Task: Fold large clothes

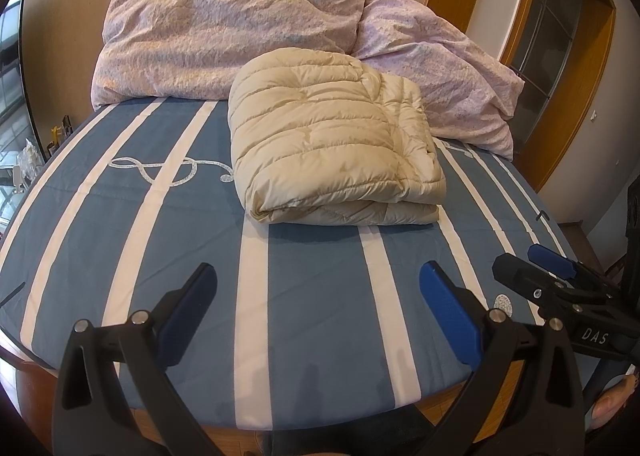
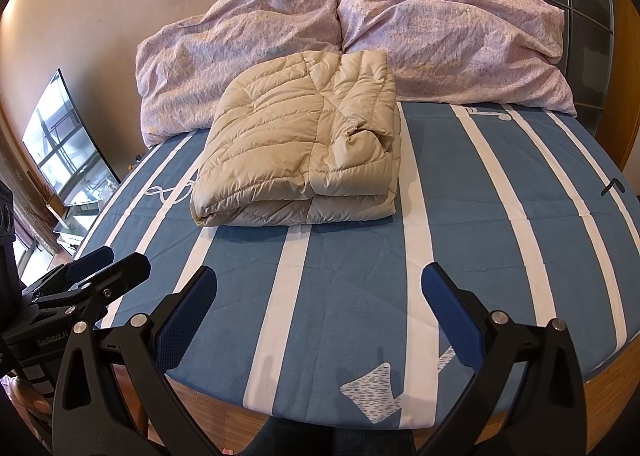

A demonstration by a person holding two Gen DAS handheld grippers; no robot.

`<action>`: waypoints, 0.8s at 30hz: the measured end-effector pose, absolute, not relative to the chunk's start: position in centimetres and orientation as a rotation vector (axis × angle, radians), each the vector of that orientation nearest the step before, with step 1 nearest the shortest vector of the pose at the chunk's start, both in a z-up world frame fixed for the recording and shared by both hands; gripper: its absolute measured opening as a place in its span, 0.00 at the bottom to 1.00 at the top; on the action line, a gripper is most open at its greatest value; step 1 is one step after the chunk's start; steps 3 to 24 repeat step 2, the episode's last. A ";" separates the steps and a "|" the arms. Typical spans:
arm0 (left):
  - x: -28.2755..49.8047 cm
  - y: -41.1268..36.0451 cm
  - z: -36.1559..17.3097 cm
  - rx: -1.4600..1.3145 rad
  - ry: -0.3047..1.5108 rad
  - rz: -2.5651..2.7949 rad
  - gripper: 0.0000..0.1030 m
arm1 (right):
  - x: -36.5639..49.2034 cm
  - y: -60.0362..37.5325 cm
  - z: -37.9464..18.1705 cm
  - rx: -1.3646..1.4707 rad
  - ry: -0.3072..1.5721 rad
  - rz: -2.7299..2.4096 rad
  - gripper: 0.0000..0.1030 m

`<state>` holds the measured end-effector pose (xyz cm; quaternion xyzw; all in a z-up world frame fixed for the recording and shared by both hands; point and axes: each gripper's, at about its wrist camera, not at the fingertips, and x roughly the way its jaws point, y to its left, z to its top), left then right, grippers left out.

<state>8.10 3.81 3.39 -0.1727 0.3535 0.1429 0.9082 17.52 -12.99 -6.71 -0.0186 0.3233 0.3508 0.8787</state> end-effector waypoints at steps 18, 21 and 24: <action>8.2 3.9 3.4 -0.358 0.731 0.294 0.98 | 17.5 -13.0 -6.7 -0.038 0.675 0.731 0.99; 8.2 3.9 3.4 -0.358 0.731 0.294 0.98 | 17.5 -13.0 -6.7 -0.038 0.675 0.731 0.99; 8.2 3.9 3.4 -0.358 0.731 0.294 0.98 | 17.5 -13.0 -6.7 -0.038 0.675 0.731 0.99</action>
